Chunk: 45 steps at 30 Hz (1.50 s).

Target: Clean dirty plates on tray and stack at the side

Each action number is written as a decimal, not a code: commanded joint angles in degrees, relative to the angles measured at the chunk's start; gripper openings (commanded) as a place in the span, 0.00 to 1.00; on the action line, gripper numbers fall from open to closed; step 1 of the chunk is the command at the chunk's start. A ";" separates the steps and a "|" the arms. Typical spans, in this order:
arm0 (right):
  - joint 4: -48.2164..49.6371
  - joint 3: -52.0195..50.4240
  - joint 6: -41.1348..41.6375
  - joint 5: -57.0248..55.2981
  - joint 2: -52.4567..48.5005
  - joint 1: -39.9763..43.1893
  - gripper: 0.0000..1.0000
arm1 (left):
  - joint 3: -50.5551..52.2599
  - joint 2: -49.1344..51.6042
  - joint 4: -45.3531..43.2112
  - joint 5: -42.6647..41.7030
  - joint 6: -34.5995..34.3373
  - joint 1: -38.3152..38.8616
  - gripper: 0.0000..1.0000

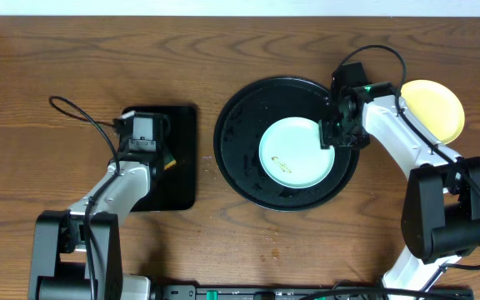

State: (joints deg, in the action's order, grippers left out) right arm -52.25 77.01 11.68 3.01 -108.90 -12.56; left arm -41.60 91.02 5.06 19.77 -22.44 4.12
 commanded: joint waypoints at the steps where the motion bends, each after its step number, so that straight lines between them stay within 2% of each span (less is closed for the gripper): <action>1: 0.17 -0.35 -0.33 0.00 -0.13 -0.15 0.82 | -0.92 0.17 0.15 0.13 4.00 -0.35 0.24; 4: 1.40 -0.35 -3.91 0.04 -0.13 0.24 0.82 | -2.84 -0.57 4.50 -5.92 3.98 -0.35 0.34; 6: 1.77 -0.35 -4.07 0.04 -0.13 0.61 0.82 | -3.98 -1.36 7.82 -11.17 3.96 -0.35 0.53; 8: 1.75 -0.35 -4.09 0.07 -0.13 0.83 0.82 | -4.28 -2.14 9.88 -14.73 3.96 -0.35 0.66; 12: 1.73 -0.37 -4.09 0.07 -0.13 0.79 0.82 | -4.28 -3.19 12.50 -17.51 3.98 -0.35 0.73; 17: 1.73 -0.63 -4.09 0.04 -0.13 0.48 0.82 | -4.28 -4.52 13.79 -17.49 3.89 -0.35 0.74; 26: 1.81 -1.07 -4.07 0.04 -0.13 0.48 0.82 | -3.76 -5.46 13.75 -22.21 -3.43 -0.02 0.74; 39: 1.90 -1.18 -4.09 0.04 -0.13 0.48 0.83 | -2.43 1.09 7.82 -21.86 -3.15 -0.04 0.75; 42: 1.90 -1.18 -4.09 0.04 -0.13 0.48 0.83 | -2.45 1.03 9.53 -19.30 -2.86 -0.04 0.65; 45: 1.88 -1.18 -4.07 0.04 -0.13 0.48 0.83 | -2.45 1.03 12.24 -14.60 -0.61 -0.04 0.63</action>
State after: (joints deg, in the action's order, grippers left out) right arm -50.33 76.31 8.45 3.01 -108.90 -12.14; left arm -44.40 91.68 15.68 -0.30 -25.21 3.97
